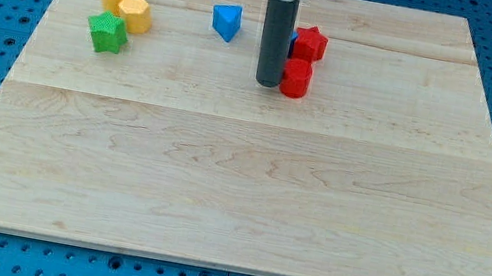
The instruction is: Move the blue cube to the top of the red star
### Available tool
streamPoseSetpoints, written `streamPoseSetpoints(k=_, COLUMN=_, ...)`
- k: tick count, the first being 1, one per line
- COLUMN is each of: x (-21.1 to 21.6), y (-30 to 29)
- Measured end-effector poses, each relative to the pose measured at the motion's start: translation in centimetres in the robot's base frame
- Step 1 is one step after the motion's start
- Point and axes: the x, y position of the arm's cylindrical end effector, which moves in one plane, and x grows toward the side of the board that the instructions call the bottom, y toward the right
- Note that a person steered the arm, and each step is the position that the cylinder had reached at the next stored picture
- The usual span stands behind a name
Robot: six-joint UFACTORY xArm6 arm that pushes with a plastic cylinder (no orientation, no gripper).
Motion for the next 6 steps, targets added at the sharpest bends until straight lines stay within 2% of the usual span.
streamPoseSetpoints(k=2, x=0.0, y=0.8)
streamPoseSetpoints(k=5, x=-9.6, y=0.3)
streamPoseSetpoints(k=6, x=-10.8, y=-2.3)
